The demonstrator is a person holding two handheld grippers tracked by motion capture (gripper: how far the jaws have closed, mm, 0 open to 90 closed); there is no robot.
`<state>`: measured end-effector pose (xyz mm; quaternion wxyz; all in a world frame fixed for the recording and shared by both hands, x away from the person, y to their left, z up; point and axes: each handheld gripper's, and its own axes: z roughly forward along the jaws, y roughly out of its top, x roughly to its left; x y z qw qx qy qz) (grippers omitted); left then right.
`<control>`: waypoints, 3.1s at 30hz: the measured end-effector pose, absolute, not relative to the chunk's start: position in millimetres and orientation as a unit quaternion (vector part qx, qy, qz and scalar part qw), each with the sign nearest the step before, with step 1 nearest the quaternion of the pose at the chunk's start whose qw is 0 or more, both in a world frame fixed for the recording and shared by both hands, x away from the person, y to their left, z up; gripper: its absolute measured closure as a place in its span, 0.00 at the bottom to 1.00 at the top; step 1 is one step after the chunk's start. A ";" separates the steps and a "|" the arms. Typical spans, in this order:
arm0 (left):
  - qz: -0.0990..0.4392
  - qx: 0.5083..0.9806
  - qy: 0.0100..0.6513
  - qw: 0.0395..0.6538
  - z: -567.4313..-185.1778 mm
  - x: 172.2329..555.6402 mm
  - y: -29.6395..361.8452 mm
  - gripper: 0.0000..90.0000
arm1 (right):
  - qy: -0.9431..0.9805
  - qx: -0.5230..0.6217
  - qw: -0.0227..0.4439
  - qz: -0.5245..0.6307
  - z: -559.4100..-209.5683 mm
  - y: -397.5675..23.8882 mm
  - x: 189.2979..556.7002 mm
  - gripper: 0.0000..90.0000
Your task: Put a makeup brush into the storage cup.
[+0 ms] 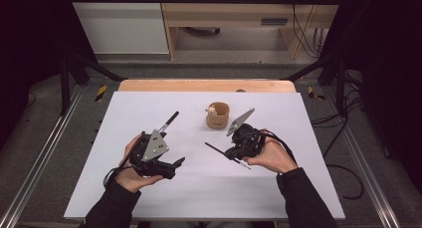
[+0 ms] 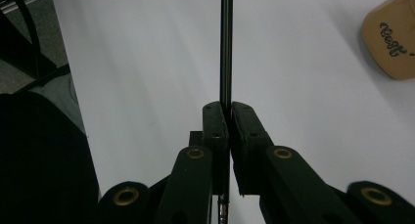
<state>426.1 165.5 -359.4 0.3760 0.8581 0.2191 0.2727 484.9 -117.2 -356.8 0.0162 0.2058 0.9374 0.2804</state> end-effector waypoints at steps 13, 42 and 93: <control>0.289 0.884 0.167 0.328 -364.4 425.0 141.3 0.13 | 0.941 0.197 -0.002 0.275 -361.2 -106.4 483.6 0.95; 0.344 0.899 0.053 0.267 -370.9 416.9 101.7 0.27 | 0.945 0.182 -0.036 0.268 -366.4 -91.5 481.4 0.95; 0.355 0.914 -0.116 0.158 -404.0 404.3 77.7 0.91 | 0.954 0.149 -0.067 0.252 -372.2 -75.9 476.4 0.95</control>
